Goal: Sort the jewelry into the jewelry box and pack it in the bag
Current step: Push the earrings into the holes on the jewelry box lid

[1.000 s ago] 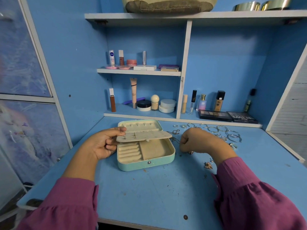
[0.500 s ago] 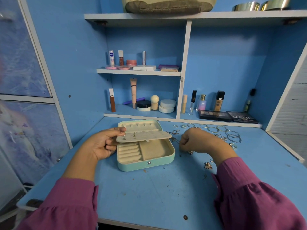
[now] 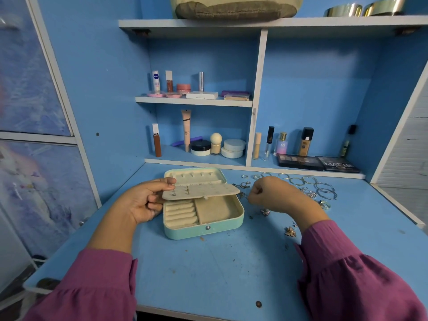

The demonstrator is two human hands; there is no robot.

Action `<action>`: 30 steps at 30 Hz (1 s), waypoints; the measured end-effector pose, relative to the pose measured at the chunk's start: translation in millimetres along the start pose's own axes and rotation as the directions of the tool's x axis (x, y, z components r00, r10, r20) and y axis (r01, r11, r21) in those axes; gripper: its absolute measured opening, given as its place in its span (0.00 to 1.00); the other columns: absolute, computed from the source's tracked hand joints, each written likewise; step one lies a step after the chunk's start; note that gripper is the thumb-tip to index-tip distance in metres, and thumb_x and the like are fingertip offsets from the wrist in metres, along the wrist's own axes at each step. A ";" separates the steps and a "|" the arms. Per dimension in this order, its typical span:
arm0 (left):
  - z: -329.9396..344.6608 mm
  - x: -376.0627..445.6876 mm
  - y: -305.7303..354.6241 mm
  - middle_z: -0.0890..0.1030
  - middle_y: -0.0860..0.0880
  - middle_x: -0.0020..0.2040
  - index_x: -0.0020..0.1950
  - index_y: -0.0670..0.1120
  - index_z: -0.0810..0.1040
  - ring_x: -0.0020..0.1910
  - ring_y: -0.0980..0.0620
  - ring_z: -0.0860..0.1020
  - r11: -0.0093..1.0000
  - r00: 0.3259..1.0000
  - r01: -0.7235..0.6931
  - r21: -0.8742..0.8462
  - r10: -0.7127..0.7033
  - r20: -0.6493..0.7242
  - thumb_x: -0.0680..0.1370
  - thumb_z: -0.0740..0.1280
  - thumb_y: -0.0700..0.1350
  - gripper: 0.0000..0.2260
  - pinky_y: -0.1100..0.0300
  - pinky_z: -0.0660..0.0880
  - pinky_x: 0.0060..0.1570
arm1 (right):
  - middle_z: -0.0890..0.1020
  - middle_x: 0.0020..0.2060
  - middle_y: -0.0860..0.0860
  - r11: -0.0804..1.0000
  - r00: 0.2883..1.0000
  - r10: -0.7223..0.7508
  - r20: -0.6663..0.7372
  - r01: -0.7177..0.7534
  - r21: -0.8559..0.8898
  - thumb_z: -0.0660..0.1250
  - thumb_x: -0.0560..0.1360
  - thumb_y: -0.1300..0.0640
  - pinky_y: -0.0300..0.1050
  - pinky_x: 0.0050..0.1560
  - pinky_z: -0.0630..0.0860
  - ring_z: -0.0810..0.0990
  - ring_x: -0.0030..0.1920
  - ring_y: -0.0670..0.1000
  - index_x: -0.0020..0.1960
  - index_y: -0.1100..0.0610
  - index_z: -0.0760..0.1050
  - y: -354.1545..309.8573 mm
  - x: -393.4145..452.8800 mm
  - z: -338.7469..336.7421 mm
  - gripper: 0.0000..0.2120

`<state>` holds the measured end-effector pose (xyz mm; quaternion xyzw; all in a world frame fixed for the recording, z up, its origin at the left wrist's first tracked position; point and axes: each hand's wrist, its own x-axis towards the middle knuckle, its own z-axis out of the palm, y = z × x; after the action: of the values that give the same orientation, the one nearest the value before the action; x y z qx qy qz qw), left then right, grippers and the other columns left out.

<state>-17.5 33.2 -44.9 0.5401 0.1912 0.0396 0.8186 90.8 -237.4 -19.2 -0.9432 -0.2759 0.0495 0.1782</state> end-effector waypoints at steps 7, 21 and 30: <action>-2.8 2.8 -0.6 0.63 0.51 0.37 0.44 0.46 0.77 0.14 0.60 0.59 1.000 1.000 -0.010 0.026 0.010 0.003 0.66 0.67 0.36 0.10 0.70 0.56 0.13 | 0.75 0.30 0.47 0.971 0.978 -0.044 -0.203 0.090 0.222 0.63 0.75 0.53 0.39 0.30 0.65 0.69 0.28 0.46 0.38 0.54 0.76 -13.7 1.3 -0.1 0.09; 0.2 -1.3 0.3 0.63 0.53 0.24 0.45 0.45 0.78 0.14 0.60 0.58 0.999 0.999 -0.012 0.035 0.014 -0.042 0.75 0.63 0.33 0.09 0.71 0.54 0.14 | 0.70 0.32 0.59 0.934 0.969 -0.239 -0.063 0.247 0.257 0.63 0.74 0.56 0.44 0.35 0.65 0.64 0.33 0.50 0.42 0.68 0.78 -95.9 46.8 22.2 0.14; 3.9 -5.7 1.2 0.64 0.53 0.24 0.45 0.45 0.77 0.14 0.60 0.58 0.999 0.998 -0.025 0.045 0.027 -0.048 0.76 0.62 0.33 0.09 0.71 0.54 0.14 | 0.70 0.31 0.53 0.929 0.972 -0.233 0.028 0.214 0.301 0.65 0.75 0.57 0.43 0.36 0.67 0.66 0.32 0.50 0.33 0.61 0.76 -107.6 57.4 24.7 0.14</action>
<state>-21.2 28.7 -41.0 0.5593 0.2050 0.0592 0.8010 80.4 -114.5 -2.8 -0.8663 -0.3764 0.0996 0.3129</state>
